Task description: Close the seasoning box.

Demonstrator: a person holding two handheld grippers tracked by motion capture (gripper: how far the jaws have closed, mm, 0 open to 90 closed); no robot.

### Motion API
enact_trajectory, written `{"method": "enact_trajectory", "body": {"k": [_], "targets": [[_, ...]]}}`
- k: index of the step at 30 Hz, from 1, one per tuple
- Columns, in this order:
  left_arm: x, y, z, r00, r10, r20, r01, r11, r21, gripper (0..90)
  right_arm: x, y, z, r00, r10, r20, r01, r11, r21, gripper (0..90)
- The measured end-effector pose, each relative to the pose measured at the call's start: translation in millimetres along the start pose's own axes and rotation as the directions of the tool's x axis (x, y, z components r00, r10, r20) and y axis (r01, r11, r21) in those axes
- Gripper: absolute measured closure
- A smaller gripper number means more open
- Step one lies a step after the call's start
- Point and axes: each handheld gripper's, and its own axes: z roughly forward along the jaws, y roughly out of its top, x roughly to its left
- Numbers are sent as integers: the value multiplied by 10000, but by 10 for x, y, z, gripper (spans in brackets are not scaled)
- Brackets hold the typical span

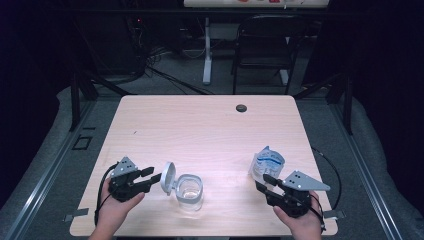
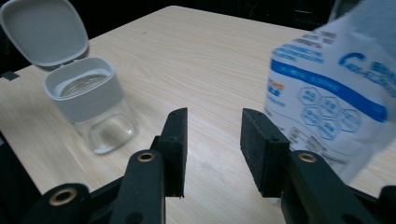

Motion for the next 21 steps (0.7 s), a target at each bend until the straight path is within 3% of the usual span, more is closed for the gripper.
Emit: {"method": "enact_trajectory", "body": {"k": [14,21], "targets": [[-14,9,-10,10000,78,-14,-78,10000,-39,594,-207,-20,-145,9928,601,1036,-575,9979,-285,629],[-8,7,-11,10000,31,-4,-31,10000,-57,594,-293,-12,-213,9883,629,1390,-592,9978,-306,629]]}}
